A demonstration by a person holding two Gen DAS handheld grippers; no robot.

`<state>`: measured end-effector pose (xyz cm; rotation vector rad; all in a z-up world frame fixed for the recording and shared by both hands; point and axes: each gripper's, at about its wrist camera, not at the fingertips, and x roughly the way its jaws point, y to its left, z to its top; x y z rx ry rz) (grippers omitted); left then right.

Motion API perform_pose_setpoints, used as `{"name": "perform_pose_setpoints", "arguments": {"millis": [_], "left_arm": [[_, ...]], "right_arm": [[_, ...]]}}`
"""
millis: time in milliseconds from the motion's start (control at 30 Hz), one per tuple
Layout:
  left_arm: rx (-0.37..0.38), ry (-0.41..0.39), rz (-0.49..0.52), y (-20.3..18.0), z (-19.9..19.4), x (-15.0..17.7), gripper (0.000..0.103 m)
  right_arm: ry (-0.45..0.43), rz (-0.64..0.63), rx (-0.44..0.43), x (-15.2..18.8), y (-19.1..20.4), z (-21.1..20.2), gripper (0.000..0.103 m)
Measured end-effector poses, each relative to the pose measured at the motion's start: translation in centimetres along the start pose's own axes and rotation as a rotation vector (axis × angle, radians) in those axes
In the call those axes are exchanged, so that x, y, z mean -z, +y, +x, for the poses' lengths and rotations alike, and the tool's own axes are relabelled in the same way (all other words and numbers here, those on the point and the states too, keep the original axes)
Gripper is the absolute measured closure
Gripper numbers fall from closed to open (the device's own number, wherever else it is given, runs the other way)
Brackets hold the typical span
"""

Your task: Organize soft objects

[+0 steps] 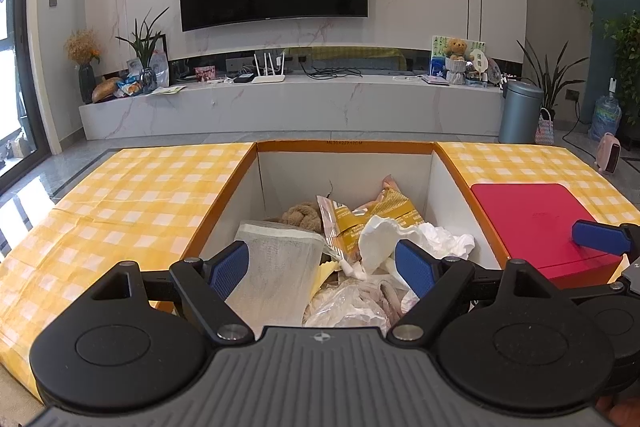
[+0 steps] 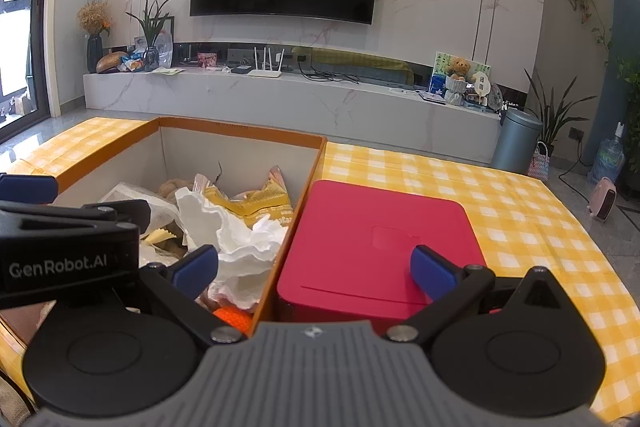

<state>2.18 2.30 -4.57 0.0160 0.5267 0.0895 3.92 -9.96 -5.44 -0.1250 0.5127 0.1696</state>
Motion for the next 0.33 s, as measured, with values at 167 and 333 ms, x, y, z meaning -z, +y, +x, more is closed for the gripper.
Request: {"name": "perform_pose_setpoints", "arguments": {"millis": [167, 333], "left_arm": [[-0.004, 0.003, 0.003, -0.05, 0.03, -0.01, 0.006], [-0.004, 0.008, 0.003, -0.06, 0.09, -0.02, 0.006]], "right_arm": [[-0.001, -0.008, 0.003, 0.04, 0.17, 0.06, 0.003], [-0.002, -0.013, 0.006, 0.17, 0.29, 0.14, 0.003]]}}
